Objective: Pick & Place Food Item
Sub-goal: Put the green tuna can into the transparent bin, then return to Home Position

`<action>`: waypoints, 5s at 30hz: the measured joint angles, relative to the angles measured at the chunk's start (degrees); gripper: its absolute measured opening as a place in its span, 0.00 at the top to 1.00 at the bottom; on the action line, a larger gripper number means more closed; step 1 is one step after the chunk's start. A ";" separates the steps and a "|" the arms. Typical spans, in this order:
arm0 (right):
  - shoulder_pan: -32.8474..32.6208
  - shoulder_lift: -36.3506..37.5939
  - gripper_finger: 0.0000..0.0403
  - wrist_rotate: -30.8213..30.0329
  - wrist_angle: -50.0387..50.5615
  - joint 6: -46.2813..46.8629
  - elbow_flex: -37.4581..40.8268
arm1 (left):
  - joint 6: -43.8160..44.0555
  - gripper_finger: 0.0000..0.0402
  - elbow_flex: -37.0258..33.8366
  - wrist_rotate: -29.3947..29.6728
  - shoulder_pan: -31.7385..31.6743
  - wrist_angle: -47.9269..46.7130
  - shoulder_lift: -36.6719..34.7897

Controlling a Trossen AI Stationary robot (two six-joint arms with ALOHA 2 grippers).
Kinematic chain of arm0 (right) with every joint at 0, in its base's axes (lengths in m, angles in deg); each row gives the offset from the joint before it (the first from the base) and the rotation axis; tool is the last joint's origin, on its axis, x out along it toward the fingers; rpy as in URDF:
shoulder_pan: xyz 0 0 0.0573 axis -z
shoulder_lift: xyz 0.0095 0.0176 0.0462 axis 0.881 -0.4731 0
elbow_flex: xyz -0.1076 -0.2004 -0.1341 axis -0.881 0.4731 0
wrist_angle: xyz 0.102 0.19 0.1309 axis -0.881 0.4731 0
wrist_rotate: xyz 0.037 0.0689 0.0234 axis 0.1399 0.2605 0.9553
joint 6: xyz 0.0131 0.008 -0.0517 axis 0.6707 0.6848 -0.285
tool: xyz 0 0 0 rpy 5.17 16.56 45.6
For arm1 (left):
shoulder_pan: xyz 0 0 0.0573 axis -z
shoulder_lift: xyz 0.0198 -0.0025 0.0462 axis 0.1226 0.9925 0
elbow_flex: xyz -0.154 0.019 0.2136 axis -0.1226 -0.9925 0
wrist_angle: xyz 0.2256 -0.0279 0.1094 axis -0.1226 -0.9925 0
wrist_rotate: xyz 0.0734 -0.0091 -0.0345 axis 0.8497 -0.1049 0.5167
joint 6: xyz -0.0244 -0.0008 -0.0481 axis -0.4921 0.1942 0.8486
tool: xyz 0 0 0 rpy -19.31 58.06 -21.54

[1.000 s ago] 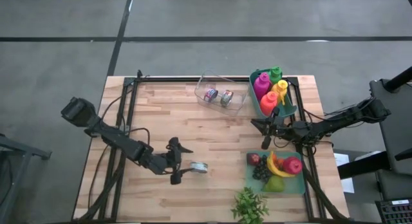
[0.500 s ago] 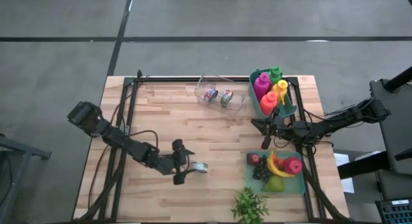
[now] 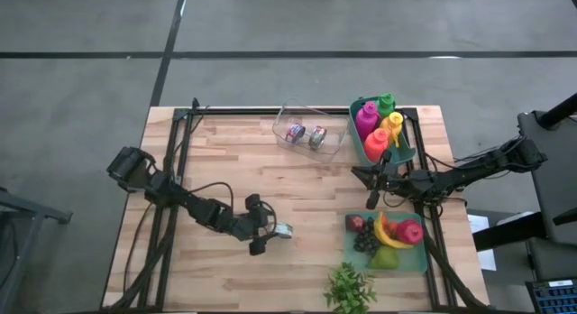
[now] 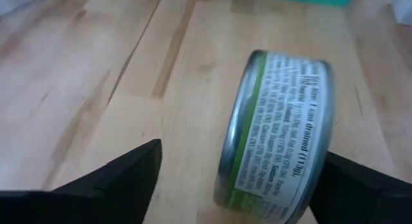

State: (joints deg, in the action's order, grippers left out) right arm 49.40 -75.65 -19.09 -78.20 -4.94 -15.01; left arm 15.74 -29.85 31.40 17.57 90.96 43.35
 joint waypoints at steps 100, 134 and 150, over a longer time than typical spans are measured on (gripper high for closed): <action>0.00 0.00 0.91 0.01 0.02 0.00 0.00 | 10.61 0.66 48.09 -4.17 -42.83 -34.36 21.63; 0.00 0.00 0.91 0.01 0.00 0.00 0.00 | 10.32 0.20 48.00 -8.56 -43.03 -35.16 19.24; 0.00 0.00 0.91 0.00 -0.02 0.00 0.00 | -7.43 0.26 48.00 -23.87 -38.79 -34.10 4.87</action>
State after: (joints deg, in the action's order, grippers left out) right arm 49.40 -75.65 -19.09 -78.21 -4.94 -15.01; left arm 8.31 18.15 7.54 -21.22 56.86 48.22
